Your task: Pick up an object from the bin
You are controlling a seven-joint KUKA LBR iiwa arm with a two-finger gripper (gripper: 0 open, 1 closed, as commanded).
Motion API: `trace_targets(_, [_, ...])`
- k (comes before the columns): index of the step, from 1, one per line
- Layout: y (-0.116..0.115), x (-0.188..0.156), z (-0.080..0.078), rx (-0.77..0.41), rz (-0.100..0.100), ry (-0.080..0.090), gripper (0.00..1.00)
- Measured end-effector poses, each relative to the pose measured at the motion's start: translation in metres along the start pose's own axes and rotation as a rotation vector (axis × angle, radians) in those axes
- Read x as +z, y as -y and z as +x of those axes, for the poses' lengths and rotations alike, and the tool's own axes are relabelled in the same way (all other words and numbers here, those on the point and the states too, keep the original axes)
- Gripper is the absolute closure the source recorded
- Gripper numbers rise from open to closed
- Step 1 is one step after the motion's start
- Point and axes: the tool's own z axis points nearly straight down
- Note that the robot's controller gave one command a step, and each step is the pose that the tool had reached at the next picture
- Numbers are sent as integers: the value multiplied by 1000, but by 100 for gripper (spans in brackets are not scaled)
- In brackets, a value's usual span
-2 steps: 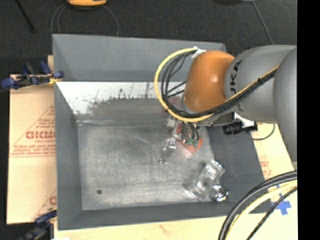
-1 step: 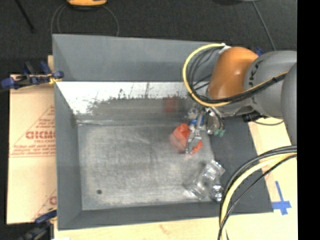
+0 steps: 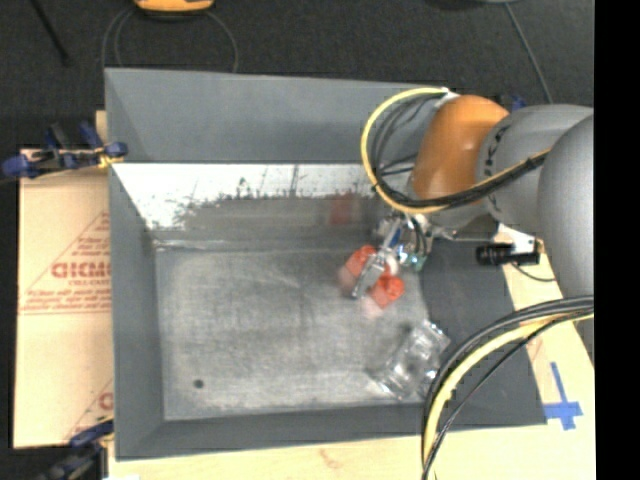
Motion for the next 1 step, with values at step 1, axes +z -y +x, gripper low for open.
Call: trace_targets(1, [3,-2,-3,-1,4,6,100])
